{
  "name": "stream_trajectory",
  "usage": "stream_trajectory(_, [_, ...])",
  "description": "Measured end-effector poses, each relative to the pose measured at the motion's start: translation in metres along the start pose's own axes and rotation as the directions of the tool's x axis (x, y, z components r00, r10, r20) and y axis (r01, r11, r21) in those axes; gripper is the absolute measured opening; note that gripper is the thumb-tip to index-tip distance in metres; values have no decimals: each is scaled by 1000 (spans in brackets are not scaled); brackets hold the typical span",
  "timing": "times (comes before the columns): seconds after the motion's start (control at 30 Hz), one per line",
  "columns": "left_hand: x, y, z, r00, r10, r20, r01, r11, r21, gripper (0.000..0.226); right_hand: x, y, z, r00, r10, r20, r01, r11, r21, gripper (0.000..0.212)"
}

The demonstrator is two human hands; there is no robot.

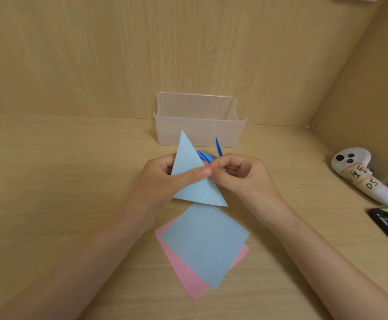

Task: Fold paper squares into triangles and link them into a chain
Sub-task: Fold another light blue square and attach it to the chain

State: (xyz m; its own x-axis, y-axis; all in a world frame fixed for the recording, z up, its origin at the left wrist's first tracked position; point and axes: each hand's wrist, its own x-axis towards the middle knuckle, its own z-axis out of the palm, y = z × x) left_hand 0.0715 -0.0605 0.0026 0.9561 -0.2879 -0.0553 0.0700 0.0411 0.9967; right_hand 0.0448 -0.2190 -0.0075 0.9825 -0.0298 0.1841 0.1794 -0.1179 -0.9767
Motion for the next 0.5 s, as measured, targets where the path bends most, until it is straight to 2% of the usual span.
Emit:
stream_trajectory(0.13, [-1,1,1,998,-11,-60,7,998,-59,10,1,-2,0,999,22,40,-23,1000,17,8])
stream_trajectory(0.3, [2,9,-10,974,32,-224,-60,991,-119,10,1,-2,-3,996,16,85,-13,999,-30,14])
stream_trajectory(0.5, [6,15,-28,951,65,-301,-126,974,-187,15,2,-4,-11,993,31,114,-21,996,-86,18])
